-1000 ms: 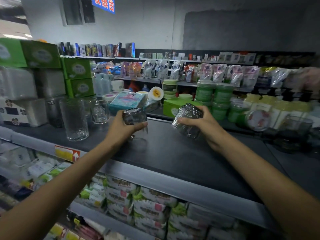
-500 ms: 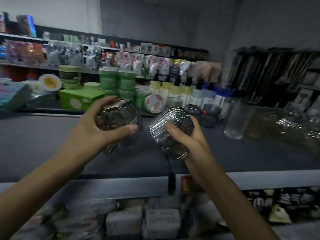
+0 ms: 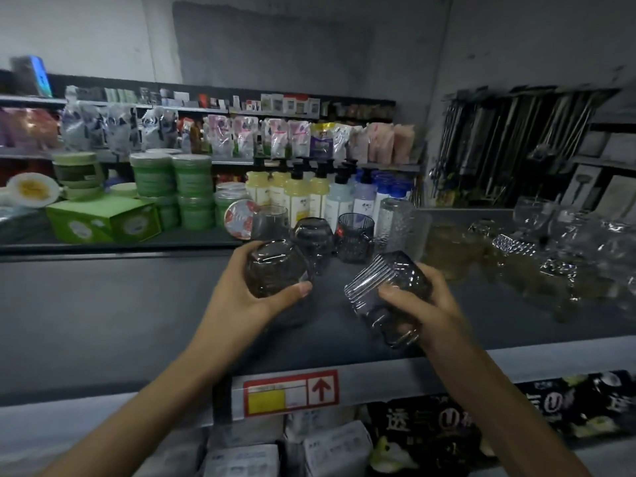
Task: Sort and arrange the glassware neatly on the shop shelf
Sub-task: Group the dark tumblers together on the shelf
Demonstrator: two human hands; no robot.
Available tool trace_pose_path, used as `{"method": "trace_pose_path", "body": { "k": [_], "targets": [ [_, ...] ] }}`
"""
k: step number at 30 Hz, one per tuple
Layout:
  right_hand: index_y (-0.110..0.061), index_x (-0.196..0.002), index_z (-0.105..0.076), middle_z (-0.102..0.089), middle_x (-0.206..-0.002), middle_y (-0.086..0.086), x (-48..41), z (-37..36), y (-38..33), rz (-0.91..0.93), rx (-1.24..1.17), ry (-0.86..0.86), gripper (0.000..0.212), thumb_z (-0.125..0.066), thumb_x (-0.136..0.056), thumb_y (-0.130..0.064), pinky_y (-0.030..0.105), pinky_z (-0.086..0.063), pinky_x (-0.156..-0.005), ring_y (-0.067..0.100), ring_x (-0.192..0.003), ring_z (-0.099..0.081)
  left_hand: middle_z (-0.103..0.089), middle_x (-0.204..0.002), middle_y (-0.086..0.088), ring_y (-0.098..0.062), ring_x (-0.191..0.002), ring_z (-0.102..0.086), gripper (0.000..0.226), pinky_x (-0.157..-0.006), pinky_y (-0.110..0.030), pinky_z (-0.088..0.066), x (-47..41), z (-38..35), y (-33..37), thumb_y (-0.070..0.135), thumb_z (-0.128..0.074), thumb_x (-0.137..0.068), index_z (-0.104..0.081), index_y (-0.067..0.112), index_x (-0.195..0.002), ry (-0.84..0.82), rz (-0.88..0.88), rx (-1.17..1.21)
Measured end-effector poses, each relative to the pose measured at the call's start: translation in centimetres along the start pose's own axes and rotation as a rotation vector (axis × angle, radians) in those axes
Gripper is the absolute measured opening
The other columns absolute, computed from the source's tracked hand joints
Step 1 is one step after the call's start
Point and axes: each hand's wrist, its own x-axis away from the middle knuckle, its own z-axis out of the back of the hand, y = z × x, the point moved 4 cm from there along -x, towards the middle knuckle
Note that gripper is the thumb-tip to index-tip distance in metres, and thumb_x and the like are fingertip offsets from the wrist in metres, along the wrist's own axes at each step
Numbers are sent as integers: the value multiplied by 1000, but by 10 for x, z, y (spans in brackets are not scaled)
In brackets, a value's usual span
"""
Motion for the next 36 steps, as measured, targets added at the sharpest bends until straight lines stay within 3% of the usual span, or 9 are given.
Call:
{"method": "trace_pose_path", "body": {
  "k": [2,6,14,18,21,23,29,32,36],
  "targets": [
    [-27,-125,-58,-74,-113,-1,-3,6,-5,99,153,38,65,-92,-70,-21,26,-57,-78,15,-98,-74,-73,-113,17,5,-102,-70,84,-101,-35,-55,-3,-8,-10,43,-93,-60,-53,34,-134,-3,-1,-22],
    [-24,-120,-60,-71,-108,-9,-9,4,-6,245,319,61,67,-95,-64,-10,15,-54,-74,1,-94,-70,-73,-115,20,1,-107,-70,83,-105,-39,-53,-9,-11,-24,42,-96,-65,-52,37,-134,-7,-21,-63],
    [-26,-124,-62,-70,-114,-14,-37,-21,-2,300,463,-22,75,-99,-60,-16,10,-50,-82,-7,-99,-66,-71,-117,19,2,-107,-69,84,-102,-38,-55,-8,-7,-31,41,-96,-66,-50,37,-136,66,-53,-58],
    [-29,-125,-64,-70,-116,-14,-53,-30,3,295,538,-42,78,-100,-56,-23,21,-53,-94,-4,-105,-66,-70,-120,18,0,-109,-68,86,-103,-40,-55,-8,-5,-32,44,-95,-66,-49,34,-138,88,-47,-22],
    [-38,-125,-60,-66,-123,-6,-60,-30,7,274,633,22,92,-95,-42,-52,37,-56,-99,8,-110,-65,-69,-123,16,1,-110,-67,87,-103,-38,-55,-8,-4,-31,40,-95,-70,-47,32,-142,72,-64,-22],
    [-37,-125,-57,-63,-125,-2,-63,-28,10,268,686,69,97,-91,-38,-61,41,-56,-98,13,-110,-64,-69,-123,15,1,-110,-68,89,-103,-36,-55,-8,-5,-32,40,-95,-69,-46,32,-143,60,-67,-22],
    [-31,-124,-54,-64,-120,-3,-60,-23,12,261,760,168,99,-87,-37,-65,42,-55,-97,15,-110,-64,-69,-115,21,7,-104,-68,82,-97,-26,-54,-5,-6,-31,33,-95,-69,-46,38,-135,72,-64,-6],
    [-28,-122,-51,-62,-120,-2,-52,-19,7,260,799,215,96,-89,-41,-62,35,-53,-95,15,-110,-62,-68,-110,24,11,-101,-67,76,-92,-19,-54,-5,-5,-29,32,-94,-70,-46,41,-129,68,-69,-10],
    [-24,-122,-47,-57,-125,0,-42,-5,-1,261,862,260,88,-96,-54,-50,25,-42,-88,16,-112,-55,-69,-114,22,9,-102,-67,79,-96,-24,-55,-5,-6,-27,36,-95,-68,-47,40,-131,32,-77,-47]
  ]
}}
